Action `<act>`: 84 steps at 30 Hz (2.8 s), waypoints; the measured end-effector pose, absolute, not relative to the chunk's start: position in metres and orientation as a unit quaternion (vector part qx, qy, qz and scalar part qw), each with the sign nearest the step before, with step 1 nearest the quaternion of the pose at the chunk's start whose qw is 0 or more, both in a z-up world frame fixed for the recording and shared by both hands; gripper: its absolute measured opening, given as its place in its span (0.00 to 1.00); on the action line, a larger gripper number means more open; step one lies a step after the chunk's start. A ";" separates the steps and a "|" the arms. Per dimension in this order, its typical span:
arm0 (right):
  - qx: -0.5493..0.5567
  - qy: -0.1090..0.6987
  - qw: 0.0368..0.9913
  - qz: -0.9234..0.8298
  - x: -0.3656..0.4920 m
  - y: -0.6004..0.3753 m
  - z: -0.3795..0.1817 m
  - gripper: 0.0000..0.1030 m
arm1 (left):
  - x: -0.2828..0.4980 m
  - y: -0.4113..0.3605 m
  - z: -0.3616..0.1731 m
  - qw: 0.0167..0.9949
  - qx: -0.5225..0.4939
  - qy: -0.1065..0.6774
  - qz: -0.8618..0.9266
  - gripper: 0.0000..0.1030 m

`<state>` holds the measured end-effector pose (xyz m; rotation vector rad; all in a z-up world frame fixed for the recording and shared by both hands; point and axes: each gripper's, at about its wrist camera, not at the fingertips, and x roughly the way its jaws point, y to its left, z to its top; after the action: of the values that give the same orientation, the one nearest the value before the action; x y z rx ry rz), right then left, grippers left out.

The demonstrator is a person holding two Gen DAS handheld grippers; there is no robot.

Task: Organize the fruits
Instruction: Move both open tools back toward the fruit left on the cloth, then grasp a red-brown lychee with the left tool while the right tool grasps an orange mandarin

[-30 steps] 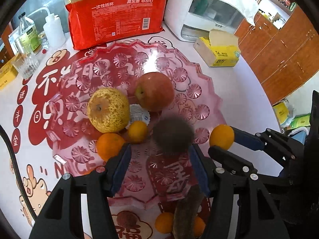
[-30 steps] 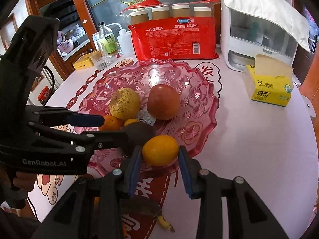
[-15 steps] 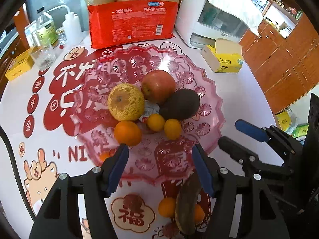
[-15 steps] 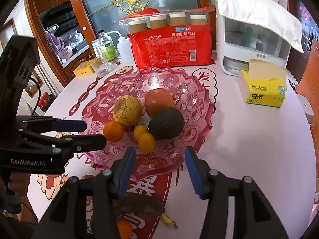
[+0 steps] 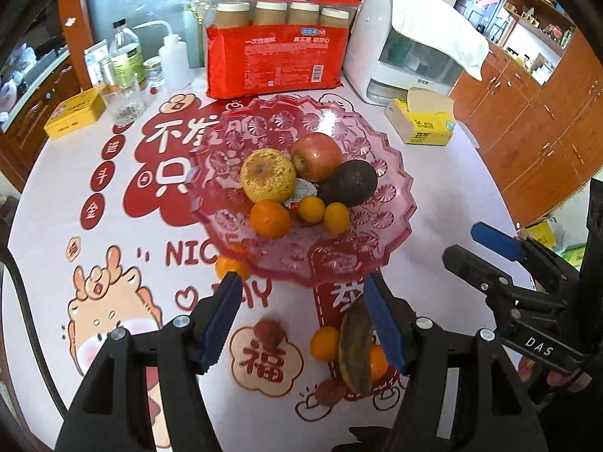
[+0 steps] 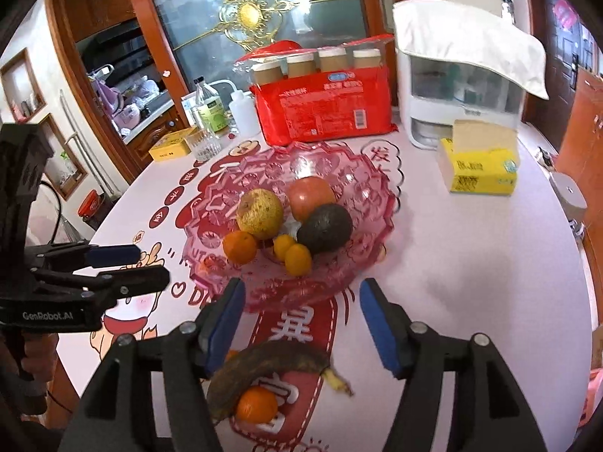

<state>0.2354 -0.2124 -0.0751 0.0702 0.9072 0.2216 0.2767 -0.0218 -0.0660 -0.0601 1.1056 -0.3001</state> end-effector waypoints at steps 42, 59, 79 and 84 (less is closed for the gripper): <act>0.114 0.584 0.792 0.137 0.187 -0.214 -0.165 0.66 | 0.182 -0.037 -0.190 0.776 -0.056 0.618 -0.113 0.66; 0.056 0.617 0.760 0.198 0.202 -0.198 -0.189 0.64 | 0.197 -0.059 -0.205 0.781 -0.056 0.613 -0.109 0.50; 0.045 0.611 0.751 0.248 0.212 -0.173 -0.197 0.50 | 0.197 -0.043 -0.203 0.785 -0.077 0.608 -0.089 0.29; 0.045 0.609 0.748 0.258 0.212 -0.167 -0.199 0.45 | 0.193 -0.030 -0.200 0.789 -0.084 0.604 -0.070 0.29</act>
<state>0.2124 -0.1670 -0.1987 0.0988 1.3321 0.5648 0.1928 -0.0297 -0.2000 -0.1814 1.3015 -0.1504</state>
